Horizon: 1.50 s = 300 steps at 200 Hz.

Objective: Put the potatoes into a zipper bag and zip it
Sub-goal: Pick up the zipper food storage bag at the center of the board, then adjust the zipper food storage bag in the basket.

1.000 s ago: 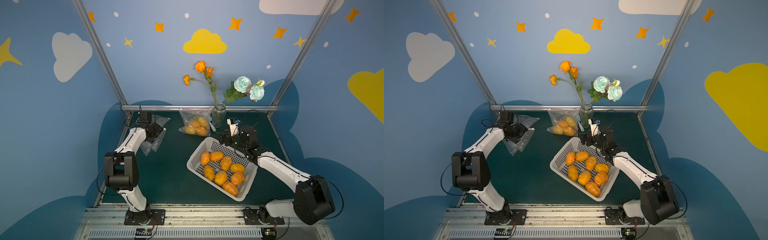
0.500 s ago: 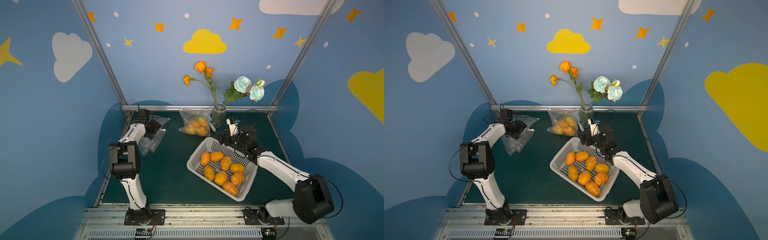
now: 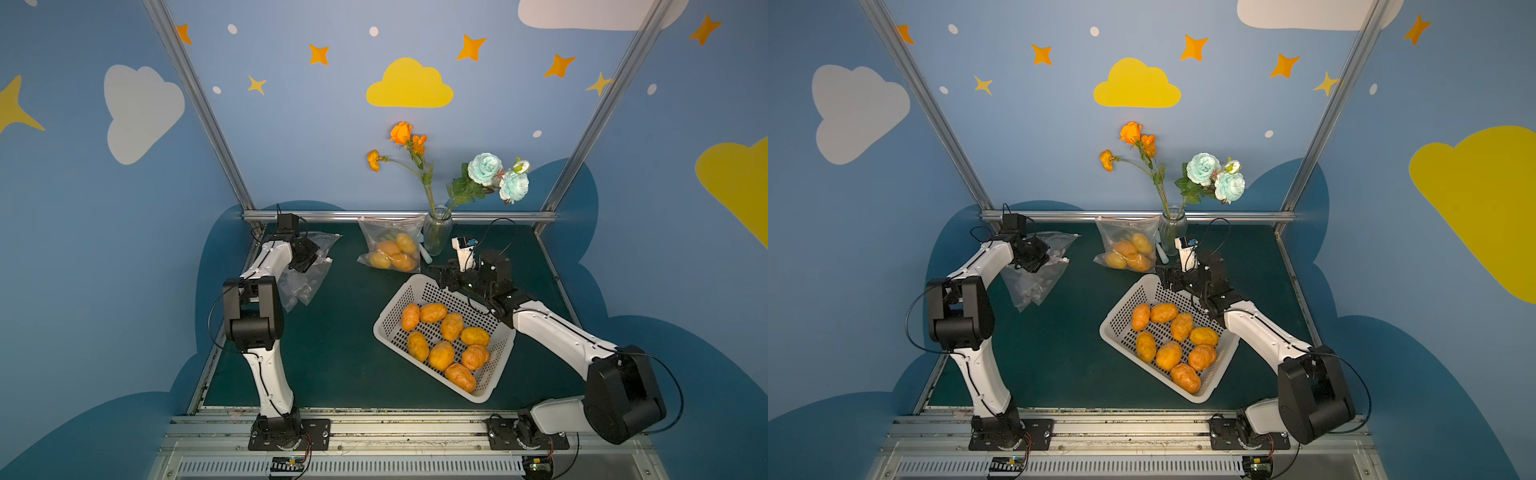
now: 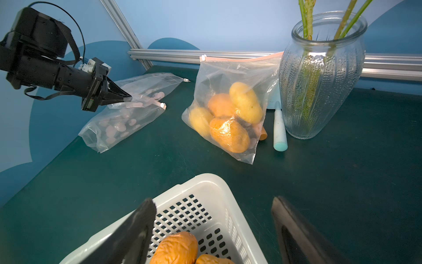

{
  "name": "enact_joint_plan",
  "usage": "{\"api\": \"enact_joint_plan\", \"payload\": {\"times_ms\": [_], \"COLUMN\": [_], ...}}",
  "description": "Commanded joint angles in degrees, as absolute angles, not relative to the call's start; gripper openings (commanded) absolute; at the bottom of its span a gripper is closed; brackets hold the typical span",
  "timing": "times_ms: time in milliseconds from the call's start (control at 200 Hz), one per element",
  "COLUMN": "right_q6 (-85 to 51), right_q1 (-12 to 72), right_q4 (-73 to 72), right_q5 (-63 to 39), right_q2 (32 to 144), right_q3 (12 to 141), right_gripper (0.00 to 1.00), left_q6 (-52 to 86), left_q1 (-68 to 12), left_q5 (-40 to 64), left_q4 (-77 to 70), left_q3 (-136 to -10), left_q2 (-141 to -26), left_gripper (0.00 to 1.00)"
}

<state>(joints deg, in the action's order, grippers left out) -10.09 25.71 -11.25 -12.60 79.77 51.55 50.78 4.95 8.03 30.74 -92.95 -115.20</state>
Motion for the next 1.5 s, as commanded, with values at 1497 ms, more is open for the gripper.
{"api": "enact_joint_plan", "payload": {"times_ms": [1497], "right_q6": [-43.2], "right_q1": [23.8], "right_q4": [-13.8], "right_q5": [-2.3], "right_q2": [57.9], "right_q3": [35.6], "right_gripper": [0.92], "left_q6": [26.6], "left_q1": [-34.2], "left_q5": [42.2], "left_q4": [-12.2], "left_q3": [-50.7], "left_q2": [-78.4], "left_gripper": [0.02]}}
